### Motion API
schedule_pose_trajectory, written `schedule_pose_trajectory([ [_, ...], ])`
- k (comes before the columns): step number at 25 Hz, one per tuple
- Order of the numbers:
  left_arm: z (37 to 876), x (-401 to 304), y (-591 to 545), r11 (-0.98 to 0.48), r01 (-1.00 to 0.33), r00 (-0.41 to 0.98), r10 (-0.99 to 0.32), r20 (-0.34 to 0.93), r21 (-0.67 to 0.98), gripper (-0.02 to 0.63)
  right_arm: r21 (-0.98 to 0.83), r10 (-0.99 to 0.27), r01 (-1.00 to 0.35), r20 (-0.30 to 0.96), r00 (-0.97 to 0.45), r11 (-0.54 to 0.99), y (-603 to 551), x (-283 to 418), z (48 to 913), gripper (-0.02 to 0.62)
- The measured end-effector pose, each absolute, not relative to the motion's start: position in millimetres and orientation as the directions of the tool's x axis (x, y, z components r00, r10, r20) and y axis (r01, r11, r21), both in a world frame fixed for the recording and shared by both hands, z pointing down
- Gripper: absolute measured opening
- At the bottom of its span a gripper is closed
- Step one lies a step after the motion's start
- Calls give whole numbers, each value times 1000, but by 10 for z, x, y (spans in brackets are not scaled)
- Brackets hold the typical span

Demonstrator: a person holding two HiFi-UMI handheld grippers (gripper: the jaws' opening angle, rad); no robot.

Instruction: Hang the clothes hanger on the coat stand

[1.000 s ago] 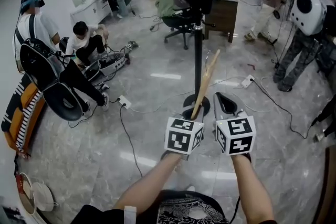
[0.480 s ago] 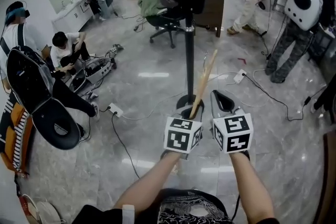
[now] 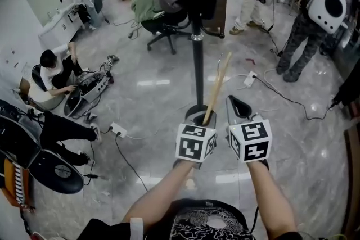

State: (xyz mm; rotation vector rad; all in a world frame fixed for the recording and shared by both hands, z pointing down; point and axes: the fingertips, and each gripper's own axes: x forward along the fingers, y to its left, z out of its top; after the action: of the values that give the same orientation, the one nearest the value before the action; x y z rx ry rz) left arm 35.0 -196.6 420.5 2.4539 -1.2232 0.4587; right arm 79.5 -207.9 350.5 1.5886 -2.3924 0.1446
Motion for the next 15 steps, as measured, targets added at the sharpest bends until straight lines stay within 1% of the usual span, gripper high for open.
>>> schedule_pose_trajectory([
  [15,4340,120,-2526,-648,-737,656,-618,433,191,3,68,-911,-950,311,-270,305,-2538,517,3723,0],
])
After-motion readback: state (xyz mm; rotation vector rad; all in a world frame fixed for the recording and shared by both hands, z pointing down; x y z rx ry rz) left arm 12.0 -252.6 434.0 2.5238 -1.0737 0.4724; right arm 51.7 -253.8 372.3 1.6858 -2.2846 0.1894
